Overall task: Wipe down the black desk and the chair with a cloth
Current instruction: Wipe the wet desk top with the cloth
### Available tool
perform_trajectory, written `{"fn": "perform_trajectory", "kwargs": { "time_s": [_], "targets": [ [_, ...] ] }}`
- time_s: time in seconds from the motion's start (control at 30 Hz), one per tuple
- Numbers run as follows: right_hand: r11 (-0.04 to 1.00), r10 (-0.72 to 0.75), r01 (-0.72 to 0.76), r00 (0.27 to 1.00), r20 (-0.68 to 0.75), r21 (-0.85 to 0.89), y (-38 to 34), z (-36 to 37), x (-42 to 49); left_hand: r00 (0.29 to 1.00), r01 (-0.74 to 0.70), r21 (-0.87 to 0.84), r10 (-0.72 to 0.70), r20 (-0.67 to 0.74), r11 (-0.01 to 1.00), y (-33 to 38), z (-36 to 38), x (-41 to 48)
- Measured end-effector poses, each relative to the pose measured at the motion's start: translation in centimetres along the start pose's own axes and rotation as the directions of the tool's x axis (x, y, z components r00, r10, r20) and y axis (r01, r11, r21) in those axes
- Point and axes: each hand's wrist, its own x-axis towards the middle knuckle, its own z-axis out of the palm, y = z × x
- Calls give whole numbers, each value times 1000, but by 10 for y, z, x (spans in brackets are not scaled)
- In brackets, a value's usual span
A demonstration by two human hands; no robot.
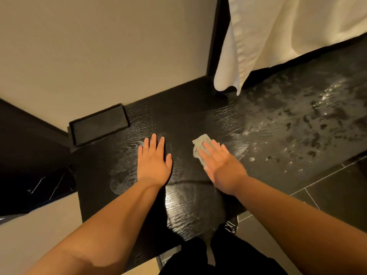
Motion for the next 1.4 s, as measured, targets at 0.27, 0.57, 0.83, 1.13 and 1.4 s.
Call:
{"fn": "perform_trajectory", "kwargs": {
  "time_s": [0.27,0.57,0.83,1.13,1.4],
  "targets": [
    [931,365,-365,931,17,26,68,-20,-19,994,104,-16,-104,-24,994,14,10,-25],
    [996,-92,92,995,36,0,-5,8,-37,976,218,-49,-217,23,975,50,15,-66],
    [956,285,-288,957,-46,-56,85,-4,-48,972,234,-22,-233,31,972,67,29,-104],
    [979,-149,137,986,74,149,-24,4,-74,972,228,43,-230,43,973,79,36,-127],
    [1000,2,-1,999,41,-19,78,0,-88,970,241,16,-241,-35,970,82,36,-128]
  ]
}}
